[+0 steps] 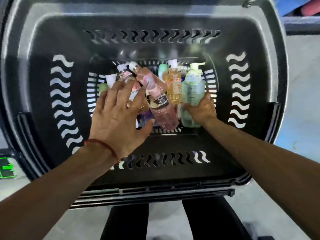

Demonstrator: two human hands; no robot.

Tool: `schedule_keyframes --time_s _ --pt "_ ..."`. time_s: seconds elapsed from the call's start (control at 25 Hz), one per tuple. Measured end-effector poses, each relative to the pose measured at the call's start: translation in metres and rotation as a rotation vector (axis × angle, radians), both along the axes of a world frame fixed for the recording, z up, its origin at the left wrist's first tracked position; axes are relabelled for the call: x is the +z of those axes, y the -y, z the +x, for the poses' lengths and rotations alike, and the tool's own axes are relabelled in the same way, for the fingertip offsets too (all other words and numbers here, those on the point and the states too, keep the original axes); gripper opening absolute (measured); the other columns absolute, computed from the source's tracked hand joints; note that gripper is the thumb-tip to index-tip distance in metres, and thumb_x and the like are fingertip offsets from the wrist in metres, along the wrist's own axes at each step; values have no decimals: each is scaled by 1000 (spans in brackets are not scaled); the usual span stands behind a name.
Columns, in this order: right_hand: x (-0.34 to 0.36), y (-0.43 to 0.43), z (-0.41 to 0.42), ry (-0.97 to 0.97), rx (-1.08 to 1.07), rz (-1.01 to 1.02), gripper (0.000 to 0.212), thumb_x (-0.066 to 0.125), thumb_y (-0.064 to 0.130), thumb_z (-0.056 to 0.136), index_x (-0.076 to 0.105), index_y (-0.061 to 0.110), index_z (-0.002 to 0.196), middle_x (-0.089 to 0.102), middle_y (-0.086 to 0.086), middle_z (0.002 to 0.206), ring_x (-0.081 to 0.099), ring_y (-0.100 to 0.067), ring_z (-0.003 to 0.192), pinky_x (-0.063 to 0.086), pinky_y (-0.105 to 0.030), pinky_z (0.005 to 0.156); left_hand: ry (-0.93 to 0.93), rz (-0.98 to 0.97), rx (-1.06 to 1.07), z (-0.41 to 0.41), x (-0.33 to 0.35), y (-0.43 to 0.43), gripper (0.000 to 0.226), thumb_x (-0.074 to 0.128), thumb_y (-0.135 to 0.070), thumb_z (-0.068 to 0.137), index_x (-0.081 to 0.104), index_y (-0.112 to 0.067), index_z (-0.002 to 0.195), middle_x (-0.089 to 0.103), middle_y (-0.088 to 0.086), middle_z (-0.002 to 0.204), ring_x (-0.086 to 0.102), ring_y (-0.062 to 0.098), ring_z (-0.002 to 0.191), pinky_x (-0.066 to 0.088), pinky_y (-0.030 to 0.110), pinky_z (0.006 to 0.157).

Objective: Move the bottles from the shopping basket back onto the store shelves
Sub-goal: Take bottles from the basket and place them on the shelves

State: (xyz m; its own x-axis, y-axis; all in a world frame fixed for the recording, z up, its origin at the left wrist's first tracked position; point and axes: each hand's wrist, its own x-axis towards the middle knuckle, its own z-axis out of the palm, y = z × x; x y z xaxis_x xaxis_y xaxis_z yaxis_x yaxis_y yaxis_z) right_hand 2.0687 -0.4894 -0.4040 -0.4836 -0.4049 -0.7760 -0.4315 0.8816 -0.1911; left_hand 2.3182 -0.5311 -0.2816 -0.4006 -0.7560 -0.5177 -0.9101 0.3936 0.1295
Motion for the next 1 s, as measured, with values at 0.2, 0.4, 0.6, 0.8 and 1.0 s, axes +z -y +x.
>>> schedule_keyframes --time_s 0.2,0.4,0.6,0.8,1.0 --pt "-12 0 -2 -39 73 72 91 83 53 81 33 7 142 48 -13 133 55 -29 123 55 -37 96 -8 7 33 3 5 5 81 46 -68 91 26 -27 158 15 4 169 11 30 157 13 53 125" --pt "1 0 0 -65 204 120 89 78 51 87 33 1 145 43 -16 136 53 -28 122 50 -33 94 -46 -3 48 7 18 2 77 46 -65 92 30 -25 157 21 5 168 16 30 156 20 52 123" --pt "41 -17 -5 107 -41 -22 68 89 36 80 51 8 130 64 0 119 66 -12 96 52 -11 60 -109 50 116 4 20 -5 75 48 -63 91 33 -26 154 27 2 164 21 27 153 28 53 120" --pt "102 -35 2 286 -201 -172 38 78 18 92 47 15 114 68 6 102 68 -3 84 57 -11 62 -387 411 719 -16 -22 -21 73 68 -52 89 38 -28 152 44 2 153 46 24 138 47 39 107" --pt "108 -46 4 395 -244 -226 45 75 4 92 40 10 121 66 5 100 71 4 72 54 -10 59 -570 643 1293 -41 -83 -23 49 84 -20 82 61 -13 125 63 -8 112 59 19 118 45 3 79"
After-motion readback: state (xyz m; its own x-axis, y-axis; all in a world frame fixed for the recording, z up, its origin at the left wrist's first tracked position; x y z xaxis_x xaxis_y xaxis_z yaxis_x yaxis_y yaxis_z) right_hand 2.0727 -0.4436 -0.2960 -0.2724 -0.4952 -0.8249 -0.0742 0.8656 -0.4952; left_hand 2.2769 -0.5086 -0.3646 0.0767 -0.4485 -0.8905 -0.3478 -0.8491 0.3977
